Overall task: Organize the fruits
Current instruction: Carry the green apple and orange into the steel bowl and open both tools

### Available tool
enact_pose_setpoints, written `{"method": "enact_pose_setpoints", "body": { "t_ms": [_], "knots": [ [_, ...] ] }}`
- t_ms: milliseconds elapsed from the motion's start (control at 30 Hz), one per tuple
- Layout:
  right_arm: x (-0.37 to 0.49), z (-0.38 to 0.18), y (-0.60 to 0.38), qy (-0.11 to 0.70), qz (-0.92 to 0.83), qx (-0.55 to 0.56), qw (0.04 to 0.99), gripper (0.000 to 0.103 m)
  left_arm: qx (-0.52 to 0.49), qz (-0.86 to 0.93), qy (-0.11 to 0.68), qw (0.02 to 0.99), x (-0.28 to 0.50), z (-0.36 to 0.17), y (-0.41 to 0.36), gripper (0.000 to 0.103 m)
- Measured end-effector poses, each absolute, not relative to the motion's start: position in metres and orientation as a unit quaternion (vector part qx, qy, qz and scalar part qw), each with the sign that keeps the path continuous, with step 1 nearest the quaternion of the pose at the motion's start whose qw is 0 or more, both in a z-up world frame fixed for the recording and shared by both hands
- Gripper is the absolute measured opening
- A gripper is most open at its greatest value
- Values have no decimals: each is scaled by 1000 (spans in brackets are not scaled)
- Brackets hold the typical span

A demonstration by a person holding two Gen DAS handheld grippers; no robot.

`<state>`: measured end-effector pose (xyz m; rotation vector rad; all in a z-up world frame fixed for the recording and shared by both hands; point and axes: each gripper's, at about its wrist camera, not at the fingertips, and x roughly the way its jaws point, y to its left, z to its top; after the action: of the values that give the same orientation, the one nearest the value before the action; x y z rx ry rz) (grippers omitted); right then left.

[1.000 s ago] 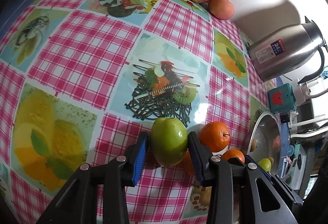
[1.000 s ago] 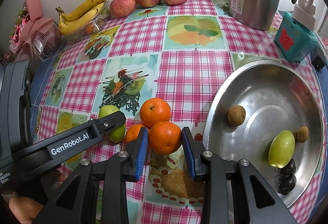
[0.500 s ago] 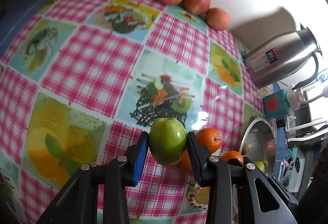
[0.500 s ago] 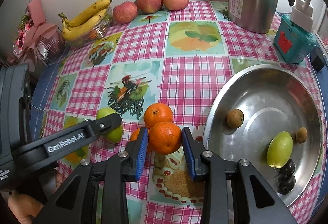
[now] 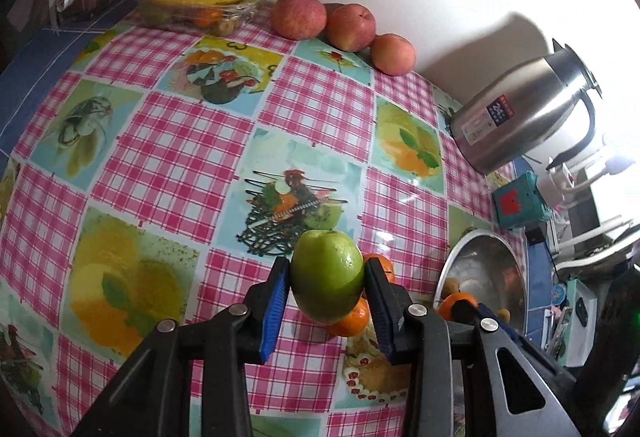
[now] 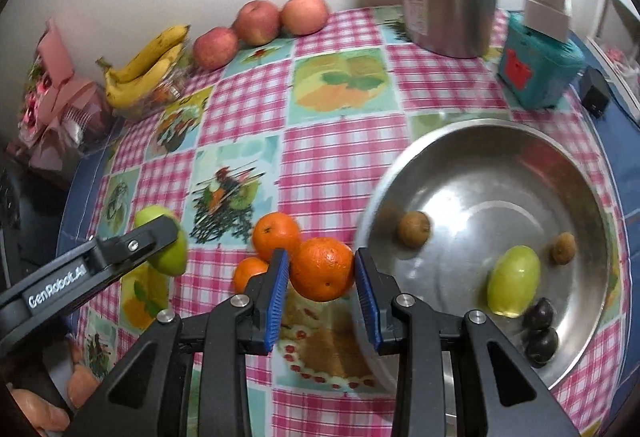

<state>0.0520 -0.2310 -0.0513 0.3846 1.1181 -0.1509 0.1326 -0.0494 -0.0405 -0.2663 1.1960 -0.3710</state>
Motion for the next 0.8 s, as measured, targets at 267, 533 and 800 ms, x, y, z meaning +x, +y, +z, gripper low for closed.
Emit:
{"method": "enact_pose_setpoints", "body": {
  "t_ms": [267, 533, 800],
  "knots": [
    [29, -50, -281, 514, -139, 216, 819, 35, -88, -203, 556, 801, 117, -35, -81, 40],
    [8, -50, -323, 498, -184, 258, 807, 35, -41, -254, 555, 791, 93, -34, -125, 40],
    [-5, -49, -345, 480, -202, 282, 805, 35, -4, -303, 539, 786, 78, -38, -167, 40]
  ]
}}
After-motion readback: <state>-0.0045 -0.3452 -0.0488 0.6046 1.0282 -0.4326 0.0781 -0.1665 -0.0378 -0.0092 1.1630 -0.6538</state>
